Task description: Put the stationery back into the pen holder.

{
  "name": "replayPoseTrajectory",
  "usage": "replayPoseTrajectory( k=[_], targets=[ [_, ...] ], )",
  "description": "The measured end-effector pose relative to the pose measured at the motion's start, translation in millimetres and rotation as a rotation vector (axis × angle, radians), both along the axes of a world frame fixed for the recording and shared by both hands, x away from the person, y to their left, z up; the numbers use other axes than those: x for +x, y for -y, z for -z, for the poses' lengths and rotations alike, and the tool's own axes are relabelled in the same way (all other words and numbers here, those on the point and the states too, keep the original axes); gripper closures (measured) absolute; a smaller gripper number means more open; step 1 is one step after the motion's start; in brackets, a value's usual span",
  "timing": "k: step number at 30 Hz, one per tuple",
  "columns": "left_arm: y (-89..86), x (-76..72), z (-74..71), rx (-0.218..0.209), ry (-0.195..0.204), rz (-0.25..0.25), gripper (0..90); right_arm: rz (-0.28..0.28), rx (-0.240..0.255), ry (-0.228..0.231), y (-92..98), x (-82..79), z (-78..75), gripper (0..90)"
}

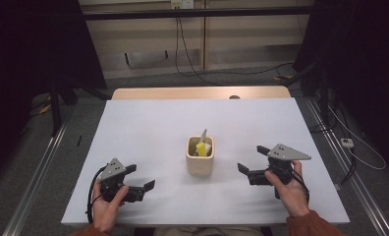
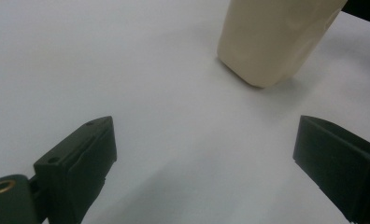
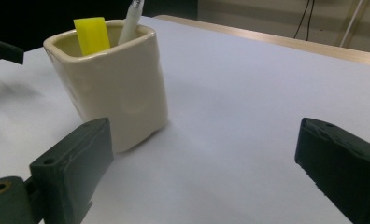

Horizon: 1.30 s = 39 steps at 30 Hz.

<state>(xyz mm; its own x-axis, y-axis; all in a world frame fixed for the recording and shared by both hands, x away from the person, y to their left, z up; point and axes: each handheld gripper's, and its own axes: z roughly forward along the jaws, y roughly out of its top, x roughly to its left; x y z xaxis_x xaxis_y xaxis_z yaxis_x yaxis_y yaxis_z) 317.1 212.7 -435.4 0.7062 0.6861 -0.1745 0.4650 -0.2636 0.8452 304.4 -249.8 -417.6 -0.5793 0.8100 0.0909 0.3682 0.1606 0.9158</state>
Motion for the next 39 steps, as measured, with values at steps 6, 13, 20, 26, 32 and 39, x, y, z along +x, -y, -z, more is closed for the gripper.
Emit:
replayPoseTrajectory(
  k=[6,13,20,26,32,39],
  targets=[
    [-0.2,-1.2,-0.1,0.007,-0.001,-0.011,6.1,0.038,-0.011,0.0,13.5,-8.7,4.2,4.4],
    [-0.8,-2.2,-1.1,0.005,0.013,-0.016,6.1,0.084,-0.017,-0.006,28.4,-17.5,10.9,4.8],
    [-0.4,-4.5,-2.0,0.003,0.012,-0.024,6.1,0.121,-0.035,-0.005,38.5,-25.0,18.2,4.5],
    [-1.0,-4.8,-2.4,0.005,0.016,-0.024,6.1,0.154,-0.033,-0.018,47.3,-31.3,25.2,4.5],
    [-1.1,-5.2,-2.4,0.001,0.015,-0.032,6.0,0.159,-0.033,-0.027,51.1,-35.5,28.9,4.5],
    [-2.4,-5.0,-3.2,0.006,0.024,-0.035,6.1,0.139,-0.049,-0.039,46.6,-35.8,32.2,4.6]
  ],
)
